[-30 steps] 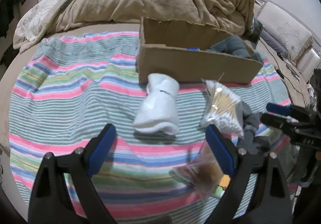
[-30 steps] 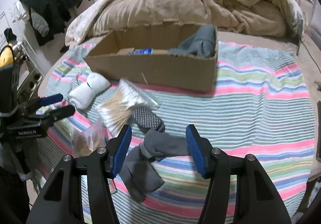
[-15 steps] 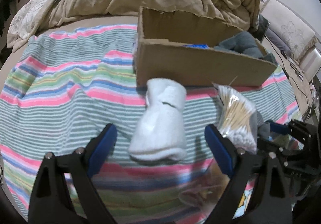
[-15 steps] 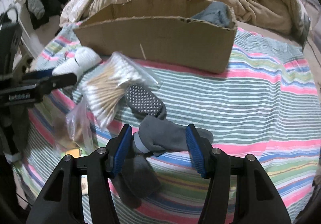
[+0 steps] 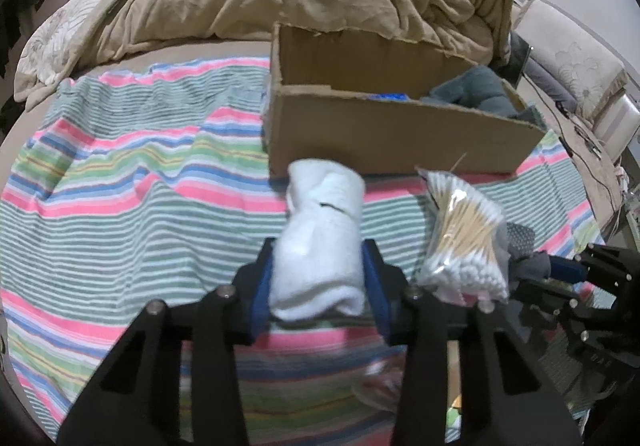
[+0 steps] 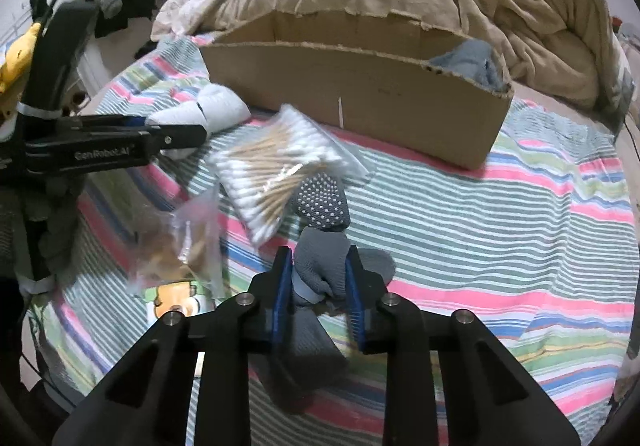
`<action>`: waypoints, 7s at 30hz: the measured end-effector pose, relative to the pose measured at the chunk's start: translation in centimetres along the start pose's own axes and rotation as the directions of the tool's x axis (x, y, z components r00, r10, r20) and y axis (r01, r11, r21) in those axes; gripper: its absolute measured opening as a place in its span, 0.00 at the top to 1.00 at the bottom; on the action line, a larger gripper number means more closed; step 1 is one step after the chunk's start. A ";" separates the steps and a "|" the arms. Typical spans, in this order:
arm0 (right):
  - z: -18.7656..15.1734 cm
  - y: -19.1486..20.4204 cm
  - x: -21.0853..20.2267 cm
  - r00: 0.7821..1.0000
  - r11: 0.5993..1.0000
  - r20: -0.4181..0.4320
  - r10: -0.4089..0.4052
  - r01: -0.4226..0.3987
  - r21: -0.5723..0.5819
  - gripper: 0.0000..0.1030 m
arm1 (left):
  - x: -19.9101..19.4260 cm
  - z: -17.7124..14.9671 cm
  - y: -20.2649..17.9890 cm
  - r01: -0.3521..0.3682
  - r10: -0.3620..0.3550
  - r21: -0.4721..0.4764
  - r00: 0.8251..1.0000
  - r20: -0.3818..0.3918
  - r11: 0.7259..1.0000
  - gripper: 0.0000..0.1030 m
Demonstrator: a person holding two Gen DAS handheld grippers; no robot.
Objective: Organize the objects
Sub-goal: 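Grasp the white rolled sock with the left tool while the right tool grasps the grey sock, then lower the white sock and grey sock into the box and release both, then grasp the clear snack bag with the left tool while the right tool grasps the cartoon tissue pack, then place the snack bag and cartoon tissue pack into the box, open both tools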
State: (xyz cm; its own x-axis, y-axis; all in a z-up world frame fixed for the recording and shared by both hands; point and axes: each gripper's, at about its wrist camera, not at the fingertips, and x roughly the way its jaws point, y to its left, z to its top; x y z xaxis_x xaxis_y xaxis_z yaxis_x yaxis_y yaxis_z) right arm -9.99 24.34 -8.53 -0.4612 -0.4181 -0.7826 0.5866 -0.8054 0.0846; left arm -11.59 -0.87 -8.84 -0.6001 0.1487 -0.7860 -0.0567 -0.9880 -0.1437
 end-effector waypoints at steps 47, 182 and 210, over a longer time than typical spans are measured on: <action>12.1 -4.8 -9.3 0.950 0.999 0.309 -0.047 0.045 0.014 0.74 | -9.4 8.8 -1.3 0.075 -0.086 0.054 0.966 0.246 0.996 0.67; -2.4 0.5 -2.0 0.998 0.997 -0.035 0.059 -0.057 0.056 0.52 | 0.6 -7.6 -8.0 0.068 -0.024 0.298 0.989 -0.149 0.952 0.38; 4.0 -1.8 -6.2 0.992 0.998 0.126 0.001 -0.009 0.063 0.52 | -7.6 -1.0 -2.7 0.182 -0.184 0.031 0.977 0.110 0.983 0.42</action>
State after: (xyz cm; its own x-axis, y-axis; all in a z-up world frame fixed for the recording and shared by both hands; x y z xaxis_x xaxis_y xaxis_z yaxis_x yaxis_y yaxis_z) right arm -10.84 26.74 -1.40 -0.5411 -0.4687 -0.6983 0.5476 -0.8265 0.1305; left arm -6.11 0.69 -3.10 -0.6638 0.3227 -0.6747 -0.1893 -0.9453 -0.2658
